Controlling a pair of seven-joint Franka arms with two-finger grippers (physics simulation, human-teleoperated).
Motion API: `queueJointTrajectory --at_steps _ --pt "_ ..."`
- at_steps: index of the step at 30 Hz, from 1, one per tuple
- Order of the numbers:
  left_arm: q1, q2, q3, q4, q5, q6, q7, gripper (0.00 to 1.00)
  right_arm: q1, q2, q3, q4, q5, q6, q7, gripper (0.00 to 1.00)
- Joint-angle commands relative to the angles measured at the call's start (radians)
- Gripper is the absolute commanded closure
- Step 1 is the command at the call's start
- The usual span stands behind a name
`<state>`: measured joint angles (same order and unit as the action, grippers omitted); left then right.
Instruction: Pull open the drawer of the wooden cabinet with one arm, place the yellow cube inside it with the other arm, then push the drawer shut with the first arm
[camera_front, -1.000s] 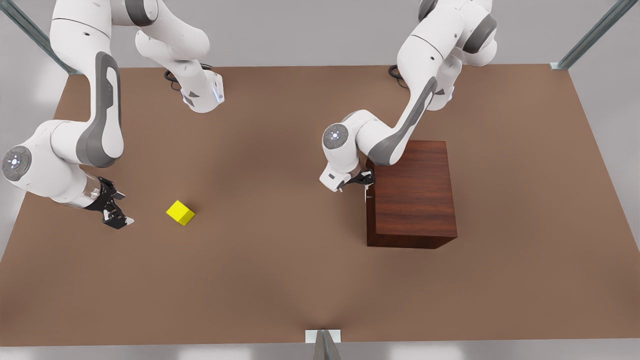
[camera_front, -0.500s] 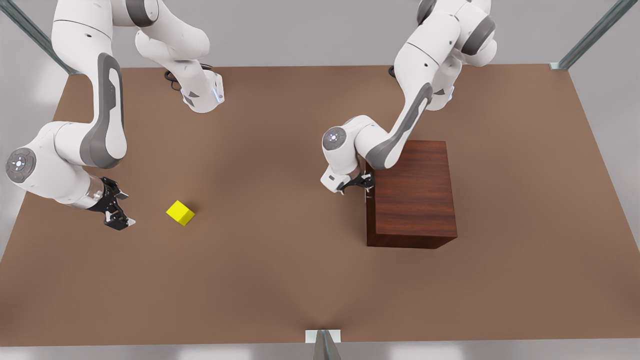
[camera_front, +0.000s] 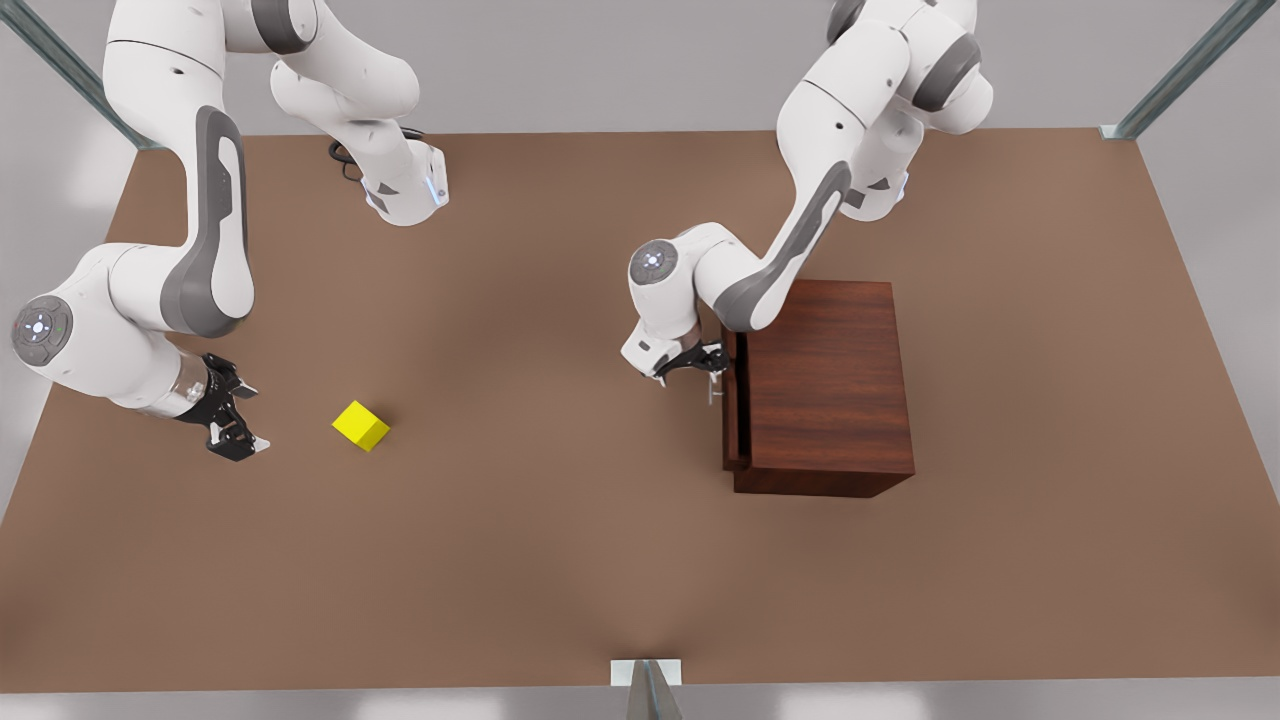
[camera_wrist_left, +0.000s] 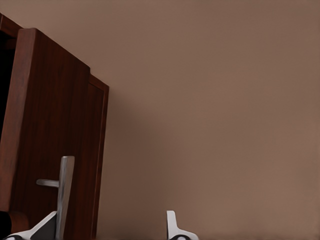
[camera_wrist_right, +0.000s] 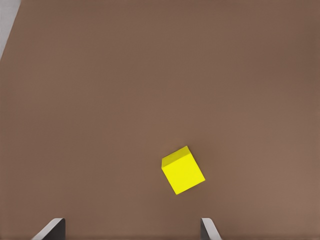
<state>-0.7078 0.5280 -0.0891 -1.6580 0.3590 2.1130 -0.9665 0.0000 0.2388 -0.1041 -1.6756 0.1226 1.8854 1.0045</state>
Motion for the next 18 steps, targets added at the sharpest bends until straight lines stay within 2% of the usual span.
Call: queueJointTrajectory --at_steps 1,18 --pt "-0.004 0.001 -0.001 0.0 -0.003 0.004 -0.044 0.0 0.0 -0.001 0.0 0.0 0.0 0.001 0.02 0.0" --pt "-0.068 0.063 -0.004 0.053 0.02 0.067 -0.078 0.0 0.0 0.001 0.0 0.0 0.0 0.001 0.019 0.0"
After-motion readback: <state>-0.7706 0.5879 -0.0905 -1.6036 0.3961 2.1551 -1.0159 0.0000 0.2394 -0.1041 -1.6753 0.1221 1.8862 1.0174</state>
